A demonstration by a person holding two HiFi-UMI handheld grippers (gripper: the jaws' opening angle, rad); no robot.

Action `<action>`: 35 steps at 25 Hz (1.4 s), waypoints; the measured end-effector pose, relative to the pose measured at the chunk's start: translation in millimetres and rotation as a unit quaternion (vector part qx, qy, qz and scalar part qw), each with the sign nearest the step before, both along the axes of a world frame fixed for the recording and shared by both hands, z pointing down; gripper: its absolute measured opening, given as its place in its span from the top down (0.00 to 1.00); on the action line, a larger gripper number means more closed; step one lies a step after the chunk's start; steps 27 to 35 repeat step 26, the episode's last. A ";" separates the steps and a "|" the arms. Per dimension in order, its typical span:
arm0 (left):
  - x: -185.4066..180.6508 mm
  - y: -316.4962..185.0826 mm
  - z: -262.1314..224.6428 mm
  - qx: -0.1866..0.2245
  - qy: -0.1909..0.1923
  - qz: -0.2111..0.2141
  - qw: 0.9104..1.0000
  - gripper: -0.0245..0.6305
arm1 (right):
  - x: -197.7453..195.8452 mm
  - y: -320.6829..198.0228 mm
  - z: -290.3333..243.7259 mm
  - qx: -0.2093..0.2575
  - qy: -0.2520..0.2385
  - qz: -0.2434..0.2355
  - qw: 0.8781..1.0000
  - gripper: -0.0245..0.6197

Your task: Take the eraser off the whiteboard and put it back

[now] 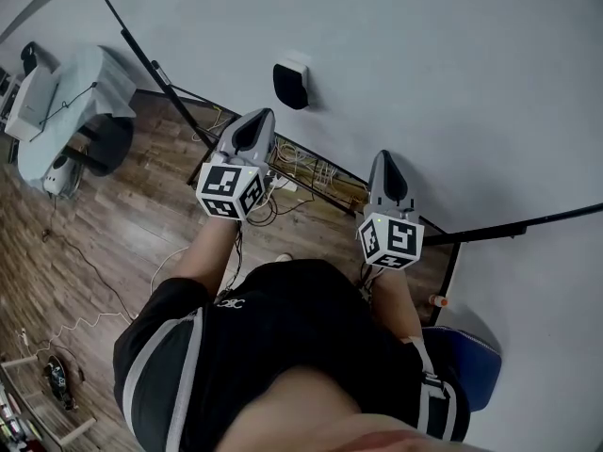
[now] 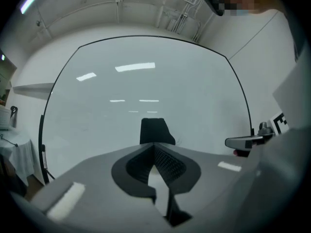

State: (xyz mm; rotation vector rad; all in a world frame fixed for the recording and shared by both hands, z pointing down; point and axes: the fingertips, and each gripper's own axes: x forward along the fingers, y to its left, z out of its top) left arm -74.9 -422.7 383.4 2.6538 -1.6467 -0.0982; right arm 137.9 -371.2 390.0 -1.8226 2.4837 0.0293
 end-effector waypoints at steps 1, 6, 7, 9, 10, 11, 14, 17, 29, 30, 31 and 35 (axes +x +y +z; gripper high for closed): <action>3.9 2.7 6.2 -0.009 -0.002 0.005 1.000 0.95 | -0.7 -0.2 -0.1 0.002 0.001 0.000 1.000 0.95; 26.1 16.8 25.6 -0.034 -0.005 0.028 0.999 0.95 | -2.5 2.9 1.8 0.007 0.000 -0.006 1.000 0.95; 29.4 19.2 26.5 -0.035 -0.008 0.033 0.999 0.95 | -2.2 3.8 1.9 0.007 0.000 -0.006 1.000 0.95; 33.4 22.7 25.9 -0.032 -0.014 0.040 0.999 0.95 | -2.2 4.8 1.3 0.006 0.000 -0.005 1.000 0.95; 34.1 23.9 25.1 -0.031 -0.017 0.042 0.999 0.95 | -2.7 5.0 0.8 0.006 0.000 -0.005 1.000 0.95; 34.4 24.8 24.5 -0.030 -0.018 0.044 0.998 0.95 | -3.3 5.4 0.3 0.005 0.000 -0.004 1.000 0.95; 36.8 27.5 25.8 -0.033 -0.018 0.048 0.998 0.95 | -2.7 7.9 0.5 0.004 -0.001 -0.003 1.000 0.95; 42.7 30.8 29.6 -0.039 -0.017 0.053 0.998 0.95 | 0.9 10.0 2.1 0.004 -0.001 0.000 1.000 0.95; 52.2 34.0 31.7 -0.044 -0.019 0.060 0.997 0.95 | 5.5 12.5 4.1 -0.001 -0.003 0.002 1.000 0.95; 52.2 34.0 31.7 -0.044 -0.019 0.060 0.997 0.95 | 5.5 12.5 4.1 -0.001 -0.003 0.002 1.000 0.95; 52.2 34.0 31.7 -0.044 -0.019 0.060 0.997 0.95 | 5.5 12.5 4.1 -0.001 -0.003 0.002 1.000 0.95; 52.2 34.0 31.7 -0.044 -0.019 0.060 0.997 0.95 | 5.5 12.5 4.1 -0.001 -0.003 0.002 1.000 0.95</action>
